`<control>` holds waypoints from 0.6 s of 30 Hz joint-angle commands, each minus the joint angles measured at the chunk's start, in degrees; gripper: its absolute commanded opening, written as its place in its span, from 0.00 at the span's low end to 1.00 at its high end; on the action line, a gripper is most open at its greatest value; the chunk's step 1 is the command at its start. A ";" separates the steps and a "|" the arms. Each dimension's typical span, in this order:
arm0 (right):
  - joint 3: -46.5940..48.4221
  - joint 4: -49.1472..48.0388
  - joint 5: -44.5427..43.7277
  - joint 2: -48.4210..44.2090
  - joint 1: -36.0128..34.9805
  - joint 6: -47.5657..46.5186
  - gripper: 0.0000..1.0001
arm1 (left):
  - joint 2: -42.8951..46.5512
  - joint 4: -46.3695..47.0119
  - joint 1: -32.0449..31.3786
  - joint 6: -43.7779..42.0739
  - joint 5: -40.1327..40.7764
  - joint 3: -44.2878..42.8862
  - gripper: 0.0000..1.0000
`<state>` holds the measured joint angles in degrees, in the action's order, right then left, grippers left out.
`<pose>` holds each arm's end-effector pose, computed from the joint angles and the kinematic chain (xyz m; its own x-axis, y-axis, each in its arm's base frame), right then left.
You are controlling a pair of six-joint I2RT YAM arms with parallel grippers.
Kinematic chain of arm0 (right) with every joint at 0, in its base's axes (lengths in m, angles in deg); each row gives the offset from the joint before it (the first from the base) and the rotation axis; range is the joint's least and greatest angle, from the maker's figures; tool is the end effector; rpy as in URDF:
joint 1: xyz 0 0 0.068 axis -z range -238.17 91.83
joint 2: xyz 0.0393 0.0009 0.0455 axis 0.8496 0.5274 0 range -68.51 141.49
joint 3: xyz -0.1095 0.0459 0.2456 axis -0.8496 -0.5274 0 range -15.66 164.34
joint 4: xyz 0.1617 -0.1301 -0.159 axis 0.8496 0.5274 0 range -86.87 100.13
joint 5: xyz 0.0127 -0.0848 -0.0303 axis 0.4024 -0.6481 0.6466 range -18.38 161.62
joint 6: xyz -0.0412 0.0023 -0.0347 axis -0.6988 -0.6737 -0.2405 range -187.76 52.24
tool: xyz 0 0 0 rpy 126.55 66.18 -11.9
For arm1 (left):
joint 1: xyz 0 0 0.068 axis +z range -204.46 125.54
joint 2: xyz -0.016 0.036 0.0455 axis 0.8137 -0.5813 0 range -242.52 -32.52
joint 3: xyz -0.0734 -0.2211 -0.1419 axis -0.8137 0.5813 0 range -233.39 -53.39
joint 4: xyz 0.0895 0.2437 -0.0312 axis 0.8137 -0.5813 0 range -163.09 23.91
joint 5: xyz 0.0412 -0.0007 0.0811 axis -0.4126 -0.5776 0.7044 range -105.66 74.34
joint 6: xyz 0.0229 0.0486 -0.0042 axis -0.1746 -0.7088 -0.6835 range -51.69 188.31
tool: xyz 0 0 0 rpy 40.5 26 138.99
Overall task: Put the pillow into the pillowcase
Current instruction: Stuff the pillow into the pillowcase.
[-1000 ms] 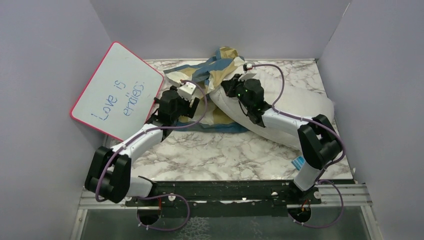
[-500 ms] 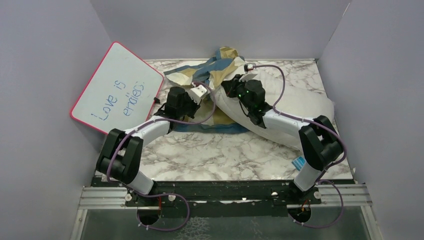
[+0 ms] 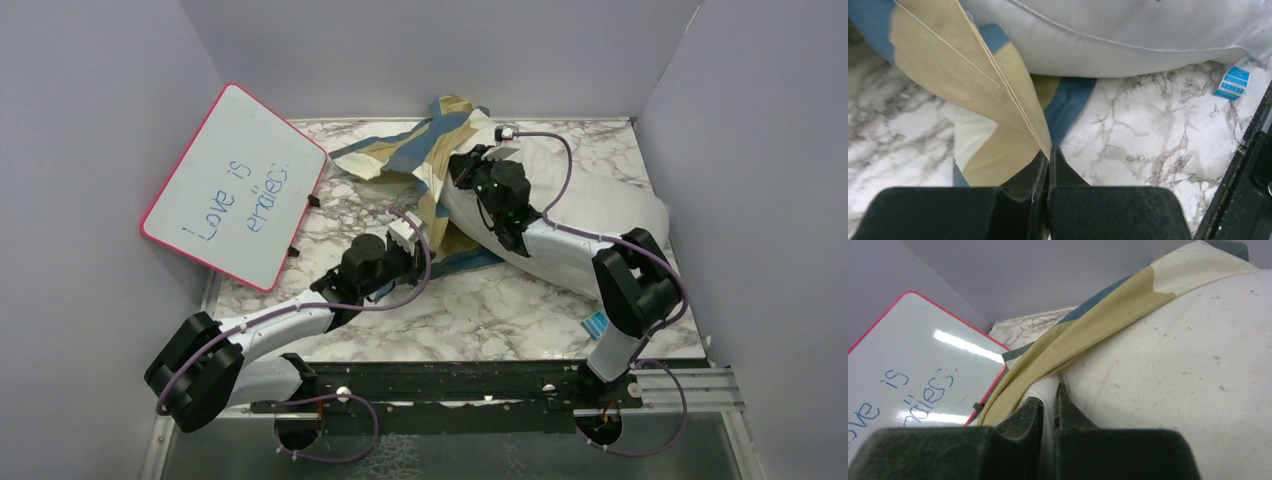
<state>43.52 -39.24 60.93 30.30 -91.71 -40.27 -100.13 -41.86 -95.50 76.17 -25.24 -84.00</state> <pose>0.3340 0.2132 0.2695 -0.1439 0.4487 -0.8820 -0.3630 0.8052 0.4689 0.1905 -0.1736 0.2340 -0.2704 0.0566 -0.9611 0.7399 0.6510 -0.1698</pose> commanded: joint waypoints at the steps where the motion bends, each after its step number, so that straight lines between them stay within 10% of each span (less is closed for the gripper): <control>1: 1.86 -13.34 -7.95 0.98 0.76 5.97 0.01 | -0.65 4.35 -6.75 8.39 11.28 5.03 0.00; 8: 1.07 -12.13 0.77 1.80 0.71 7.91 0.02 | -3.50 11.27 -9.52 15.63 12.69 5.12 0.00; 13: 2.45 8.53 11.05 -5.00 1.00 -3.37 0.40 | -1.01 10.95 -9.76 18.77 14.61 6.39 0.17; 18: 3.61 27.47 21.20 -12.67 2.70 -16.81 0.58 | 4.03 10.43 -9.86 21.26 17.03 9.05 0.25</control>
<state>43.69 -26.85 72.84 24.79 -90.94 -45.28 -100.53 -32.55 -104.85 93.20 -11.23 -76.94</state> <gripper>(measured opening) 0.532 0.227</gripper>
